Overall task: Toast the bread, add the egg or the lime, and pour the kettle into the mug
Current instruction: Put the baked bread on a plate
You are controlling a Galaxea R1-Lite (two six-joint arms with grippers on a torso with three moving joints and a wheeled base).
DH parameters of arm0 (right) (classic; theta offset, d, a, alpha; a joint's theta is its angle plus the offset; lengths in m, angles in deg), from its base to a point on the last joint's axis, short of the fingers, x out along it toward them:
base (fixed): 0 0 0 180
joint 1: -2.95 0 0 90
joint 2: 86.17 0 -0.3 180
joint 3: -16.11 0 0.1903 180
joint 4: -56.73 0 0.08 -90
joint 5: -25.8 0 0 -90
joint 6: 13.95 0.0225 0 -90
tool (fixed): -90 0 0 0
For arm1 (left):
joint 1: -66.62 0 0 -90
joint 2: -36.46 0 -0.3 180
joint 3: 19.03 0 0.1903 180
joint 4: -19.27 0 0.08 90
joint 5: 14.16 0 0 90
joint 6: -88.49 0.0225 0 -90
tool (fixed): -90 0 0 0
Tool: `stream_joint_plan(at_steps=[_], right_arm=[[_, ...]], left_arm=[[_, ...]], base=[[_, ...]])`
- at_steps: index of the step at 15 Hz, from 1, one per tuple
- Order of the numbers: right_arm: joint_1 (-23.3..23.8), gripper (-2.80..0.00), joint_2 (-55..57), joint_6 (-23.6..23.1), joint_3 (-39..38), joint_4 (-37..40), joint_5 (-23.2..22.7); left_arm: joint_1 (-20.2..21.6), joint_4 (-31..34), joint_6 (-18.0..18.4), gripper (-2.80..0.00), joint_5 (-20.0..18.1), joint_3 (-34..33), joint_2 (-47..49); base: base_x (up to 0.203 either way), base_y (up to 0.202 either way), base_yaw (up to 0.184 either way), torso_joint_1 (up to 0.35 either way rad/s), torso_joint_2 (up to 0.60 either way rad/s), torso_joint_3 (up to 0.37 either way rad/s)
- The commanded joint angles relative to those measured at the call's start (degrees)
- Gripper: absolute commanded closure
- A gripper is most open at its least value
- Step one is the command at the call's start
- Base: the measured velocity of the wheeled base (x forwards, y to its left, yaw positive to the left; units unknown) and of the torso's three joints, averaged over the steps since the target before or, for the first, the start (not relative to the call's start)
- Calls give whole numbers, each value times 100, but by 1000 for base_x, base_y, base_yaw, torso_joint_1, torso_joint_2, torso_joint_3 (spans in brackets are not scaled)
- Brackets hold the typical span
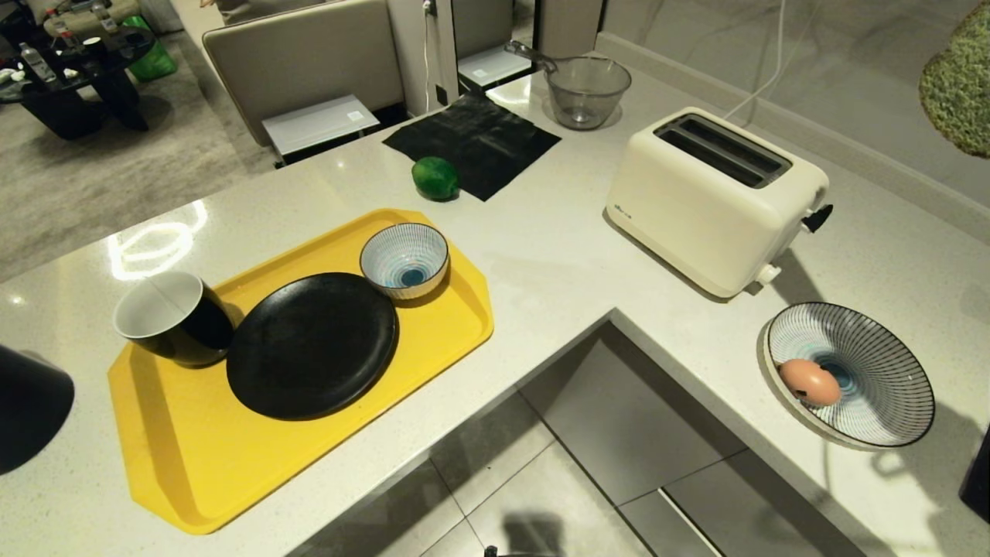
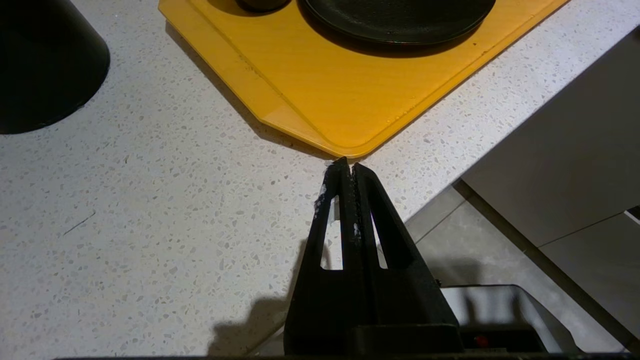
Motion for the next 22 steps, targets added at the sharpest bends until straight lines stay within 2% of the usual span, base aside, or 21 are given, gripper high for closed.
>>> stream_joint_plan(at_steps=[1, 6, 9, 11, 13, 16, 22], right_arm=[[-8, 0, -188, -16, -43, 287, -48], [-9, 0, -442, -1, -482, 326, -42], [-4, 0, -670, 234, -841, 319, -87], [-1, 0, -750, -32, -1034, 325, -293], [2, 0, -647, -27, -942, 328, -272], [9, 0, -510, 290, -886, 319, -227], [9, 0, -460, 299, -972, 319, -218]], left_arm=[[1, 1, 2, 0, 0, -1, 5], [1, -5, 2, 0, 0, -1, 5], [1, -6, 2, 0, 0, -1, 5], [1, -6, 2, 0, 0, -1, 5], [1, 2, 2, 0, 0, -1, 5], [1, -6, 2, 0, 0, -1, 5], [1, -6, 2, 0, 0, -1, 5]], base=[[0, 0, 0, 0, 0, 0], [0, 0, 0, 0, 0, 0], [0, 0, 0, 0, 0, 0], [0, 0, 0, 0, 0, 0], [0, 0, 0, 0, 0, 0], [0, 0, 0, 0, 0, 0], [0, 0, 0, 0, 0, 0]])
